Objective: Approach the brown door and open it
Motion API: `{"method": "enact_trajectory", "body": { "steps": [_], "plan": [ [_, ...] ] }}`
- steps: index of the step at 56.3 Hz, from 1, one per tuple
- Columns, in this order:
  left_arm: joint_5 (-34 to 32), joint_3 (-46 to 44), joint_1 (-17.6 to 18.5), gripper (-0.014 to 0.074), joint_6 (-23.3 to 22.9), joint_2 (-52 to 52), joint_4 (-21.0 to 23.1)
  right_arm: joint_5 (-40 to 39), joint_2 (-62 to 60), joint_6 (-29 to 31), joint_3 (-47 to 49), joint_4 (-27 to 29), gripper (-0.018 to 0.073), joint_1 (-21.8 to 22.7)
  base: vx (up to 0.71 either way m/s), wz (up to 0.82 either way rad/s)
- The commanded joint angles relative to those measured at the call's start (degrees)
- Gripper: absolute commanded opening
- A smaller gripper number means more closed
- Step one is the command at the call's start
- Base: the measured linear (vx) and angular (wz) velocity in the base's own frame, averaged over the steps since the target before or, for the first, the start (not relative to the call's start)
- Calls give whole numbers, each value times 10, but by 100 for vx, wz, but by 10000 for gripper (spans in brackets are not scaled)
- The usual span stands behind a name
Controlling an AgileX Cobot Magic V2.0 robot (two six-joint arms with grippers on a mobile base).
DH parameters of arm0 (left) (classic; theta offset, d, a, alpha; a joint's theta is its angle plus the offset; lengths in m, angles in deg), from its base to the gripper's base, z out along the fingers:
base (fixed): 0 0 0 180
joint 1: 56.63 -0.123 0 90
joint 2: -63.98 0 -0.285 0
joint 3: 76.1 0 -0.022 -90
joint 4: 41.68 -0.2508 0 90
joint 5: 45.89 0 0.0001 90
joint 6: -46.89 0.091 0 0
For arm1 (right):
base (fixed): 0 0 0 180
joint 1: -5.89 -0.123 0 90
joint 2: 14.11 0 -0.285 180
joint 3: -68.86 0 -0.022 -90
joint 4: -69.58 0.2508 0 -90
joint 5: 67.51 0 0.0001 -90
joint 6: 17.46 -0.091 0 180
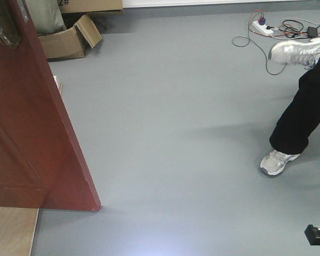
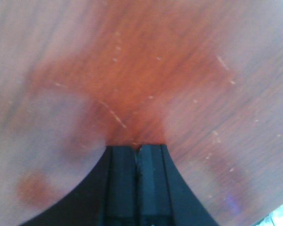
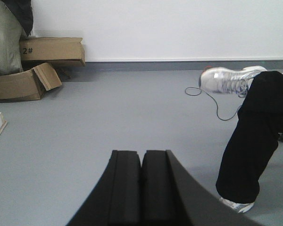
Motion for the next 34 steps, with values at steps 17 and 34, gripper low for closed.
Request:
{"method": "enact_trajectory", "body": {
  "steps": [17, 34],
  "plan": [
    [-27, -19, 3, -3, 0, -25, 29, -47, -7, 3, -2, -4, 0, 1, 13, 5],
    [-27, -19, 3, -3, 0, -25, 29, -47, -7, 3, -2, -4, 0, 1, 9, 6]
  ]
}}
